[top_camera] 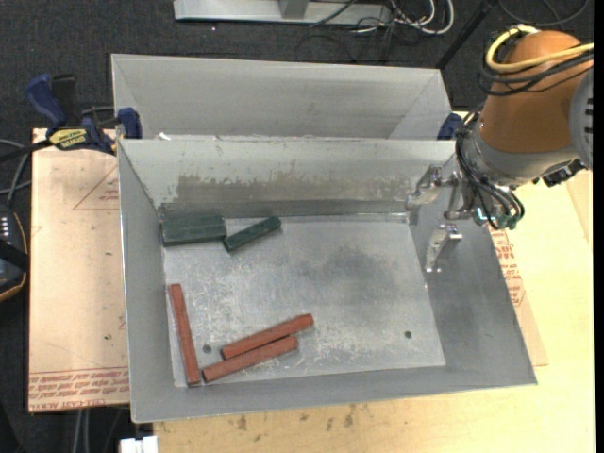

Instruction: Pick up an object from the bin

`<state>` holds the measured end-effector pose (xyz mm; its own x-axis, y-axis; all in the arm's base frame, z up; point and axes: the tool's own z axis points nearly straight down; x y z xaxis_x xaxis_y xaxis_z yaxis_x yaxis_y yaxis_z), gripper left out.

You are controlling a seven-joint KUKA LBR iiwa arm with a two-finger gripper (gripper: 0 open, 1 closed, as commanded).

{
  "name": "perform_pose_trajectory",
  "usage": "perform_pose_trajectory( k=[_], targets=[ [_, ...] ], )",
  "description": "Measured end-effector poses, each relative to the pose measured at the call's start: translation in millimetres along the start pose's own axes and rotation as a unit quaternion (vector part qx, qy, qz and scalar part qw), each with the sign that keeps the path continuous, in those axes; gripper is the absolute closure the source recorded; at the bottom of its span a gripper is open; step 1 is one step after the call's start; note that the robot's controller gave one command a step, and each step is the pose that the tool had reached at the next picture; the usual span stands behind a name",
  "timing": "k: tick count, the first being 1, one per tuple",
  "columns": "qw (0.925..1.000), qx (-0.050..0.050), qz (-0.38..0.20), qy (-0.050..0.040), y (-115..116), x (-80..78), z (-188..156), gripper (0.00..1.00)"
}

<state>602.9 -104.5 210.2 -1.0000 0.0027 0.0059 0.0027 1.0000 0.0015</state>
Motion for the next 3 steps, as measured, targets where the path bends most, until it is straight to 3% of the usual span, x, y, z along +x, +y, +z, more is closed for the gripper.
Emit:
perform_pose_trajectory(
  k=[1, 2, 3],
  targets=[
    [1.0000, 0.001, -0.001, -0.0039, 0.3, -1.6, -4.5, 0.00],
    [0.9994, 0.001, -0.033, -0.0072, -9.0, 16.2, 13.3, 0.00],
    [0.9940, 0.000, -0.110, -0.0007, -36.1, 22.1, 26.9, 0.00]
  ],
)
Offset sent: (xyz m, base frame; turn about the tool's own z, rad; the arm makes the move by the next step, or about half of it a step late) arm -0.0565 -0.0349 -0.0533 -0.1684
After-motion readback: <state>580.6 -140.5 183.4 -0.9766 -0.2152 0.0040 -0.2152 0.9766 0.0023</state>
